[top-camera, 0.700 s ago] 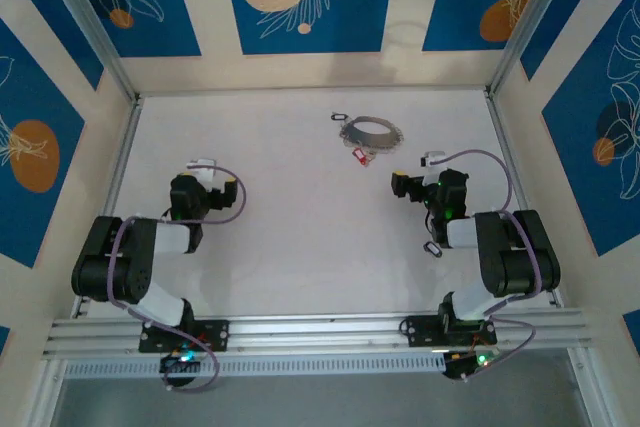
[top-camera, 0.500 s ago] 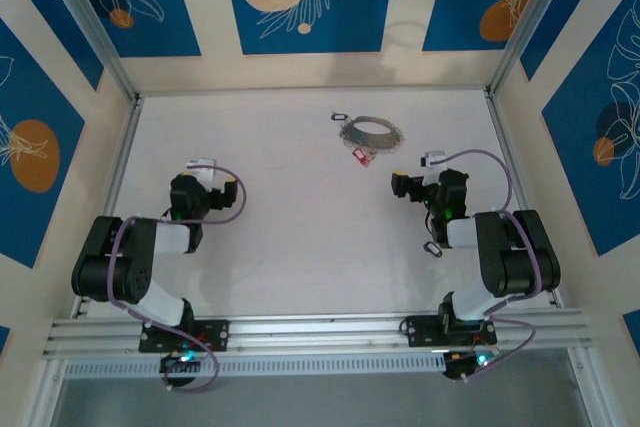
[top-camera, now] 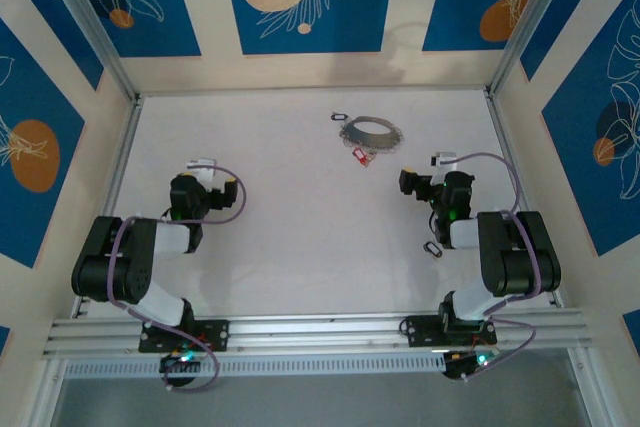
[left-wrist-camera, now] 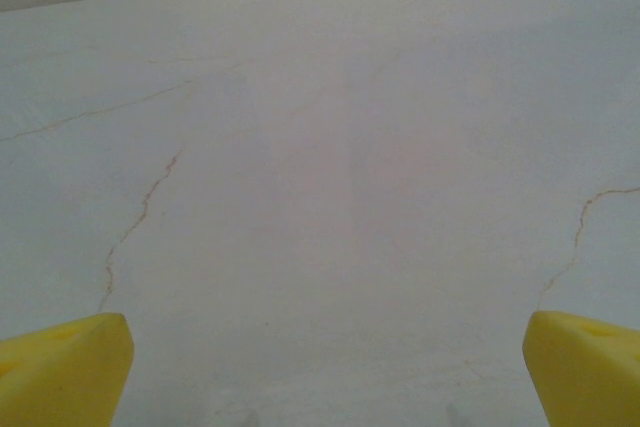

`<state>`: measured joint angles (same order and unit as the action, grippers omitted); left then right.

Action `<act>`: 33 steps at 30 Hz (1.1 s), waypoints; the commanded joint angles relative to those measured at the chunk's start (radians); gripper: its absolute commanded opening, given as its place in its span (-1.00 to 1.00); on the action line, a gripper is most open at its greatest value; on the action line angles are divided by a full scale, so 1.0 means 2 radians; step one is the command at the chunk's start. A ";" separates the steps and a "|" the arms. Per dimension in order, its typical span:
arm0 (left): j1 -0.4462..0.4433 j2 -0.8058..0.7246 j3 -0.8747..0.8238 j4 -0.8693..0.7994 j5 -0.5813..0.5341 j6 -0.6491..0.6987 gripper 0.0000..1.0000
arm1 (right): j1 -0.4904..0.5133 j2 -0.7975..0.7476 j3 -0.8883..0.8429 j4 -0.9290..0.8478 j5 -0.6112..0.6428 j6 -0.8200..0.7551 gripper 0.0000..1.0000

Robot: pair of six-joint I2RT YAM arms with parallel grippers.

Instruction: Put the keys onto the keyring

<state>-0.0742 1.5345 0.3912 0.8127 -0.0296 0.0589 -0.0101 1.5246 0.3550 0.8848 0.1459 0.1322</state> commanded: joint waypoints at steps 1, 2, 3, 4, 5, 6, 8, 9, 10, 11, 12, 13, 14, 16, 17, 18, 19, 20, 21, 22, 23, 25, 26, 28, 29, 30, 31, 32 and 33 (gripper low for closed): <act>-0.009 -0.049 0.028 -0.075 -0.002 0.011 1.00 | -0.004 -0.044 -0.028 0.035 0.007 0.013 0.98; -0.018 -0.076 0.053 -0.146 -0.022 0.007 0.99 | -0.004 -0.068 -0.031 0.017 0.009 0.012 0.98; -0.024 -0.098 0.076 -0.199 -0.025 0.003 1.00 | -0.003 -0.092 -0.030 -0.009 0.012 0.015 0.98; -0.029 -0.116 0.088 -0.232 -0.024 -0.001 1.00 | -0.001 -0.116 -0.027 -0.036 0.013 0.018 0.98; -0.039 -0.140 0.096 -0.256 -0.025 -0.010 1.00 | 0.002 -0.143 -0.021 -0.074 0.012 0.023 0.98; -0.053 -0.166 0.095 -0.265 -0.031 -0.019 1.00 | 0.005 -0.167 -0.014 -0.111 0.012 0.031 0.98; -0.086 -0.211 0.094 -0.288 -0.053 -0.042 1.00 | 0.007 -0.201 -0.001 -0.156 0.022 0.067 0.98; -0.104 -0.228 0.097 -0.308 -0.073 -0.071 1.00 | 0.009 -0.214 0.005 -0.177 0.040 0.103 0.98; -0.120 -0.238 0.098 -0.326 -0.089 -0.098 0.99 | 0.009 -0.228 0.015 -0.218 0.062 0.165 0.98; -0.142 -0.248 0.090 -0.334 -0.103 -0.115 1.00 | 0.006 -0.241 0.034 -0.303 0.088 0.262 0.98; -0.171 -0.257 0.069 -0.321 -0.120 -0.109 1.00 | 0.001 -0.246 0.052 -0.364 0.076 0.309 0.98; -0.199 -0.264 0.047 -0.300 -0.152 -0.104 1.00 | -0.004 -0.244 0.060 -0.378 0.047 0.306 0.98; -0.233 -0.269 0.018 -0.266 -0.182 -0.096 1.00 | -0.003 -0.236 0.065 -0.370 0.017 0.291 0.98; -0.274 -0.266 -0.010 -0.240 -0.215 -0.086 1.00 | 0.000 -0.212 0.081 -0.359 -0.020 0.279 0.98; -0.289 -0.259 -0.020 -0.232 -0.228 -0.088 1.00 | 0.004 -0.196 0.097 -0.367 -0.036 0.274 0.98; -0.299 -0.251 -0.036 -0.210 -0.232 -0.090 1.00 | 0.007 -0.175 0.115 -0.380 -0.049 0.270 0.98; -0.306 -0.249 -0.044 -0.194 -0.234 -0.085 1.00 | 0.012 -0.155 0.136 -0.396 -0.058 0.267 0.98; -0.315 -0.255 -0.044 -0.194 -0.239 -0.077 1.00 | 0.018 -0.128 0.162 -0.417 -0.071 0.258 0.98; -0.322 -0.260 -0.045 -0.193 -0.246 -0.074 1.00 | 0.027 -0.101 0.186 -0.432 -0.078 0.246 0.98; -0.323 -0.262 -0.051 -0.188 -0.249 -0.076 1.00 | 0.035 -0.075 0.207 -0.442 -0.080 0.237 0.98; -0.322 -0.263 -0.055 -0.186 -0.267 -0.084 1.00 | 0.046 -0.048 0.230 -0.449 -0.077 0.226 0.98; -0.323 -0.264 -0.054 -0.196 -0.297 -0.099 1.00 | 0.064 0.002 0.273 -0.467 -0.063 0.205 0.98; -0.322 -0.260 -0.051 -0.198 -0.298 -0.099 1.00 | 0.073 0.030 0.299 -0.482 -0.048 0.196 0.98; -0.323 -0.249 -0.046 -0.198 -0.286 -0.093 1.00 | 0.083 0.081 0.352 -0.519 -0.016 0.183 0.98; -0.322 -0.243 -0.037 -0.213 -0.281 -0.094 1.00 | 0.084 0.108 0.381 -0.540 0.003 0.181 0.98; -0.322 -0.233 -0.030 -0.223 -0.284 -0.096 1.00 | 0.081 0.133 0.408 -0.558 0.013 0.181 0.98; -0.323 -0.227 -0.023 -0.232 -0.286 -0.097 1.00 | 0.079 0.154 0.433 -0.572 0.019 0.180 0.99; -0.323 -0.220 -0.017 -0.236 -0.286 -0.095 1.00 | 0.075 0.176 0.459 -0.589 0.025 0.181 0.99; -0.322 -0.216 -0.014 -0.235 -0.286 -0.093 1.00 | 0.072 0.193 0.484 -0.605 0.027 0.179 0.91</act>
<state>-0.7120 1.0824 0.3149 0.3676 -0.5705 -0.1184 0.1566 1.8389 1.2194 -0.1654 0.1310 0.5217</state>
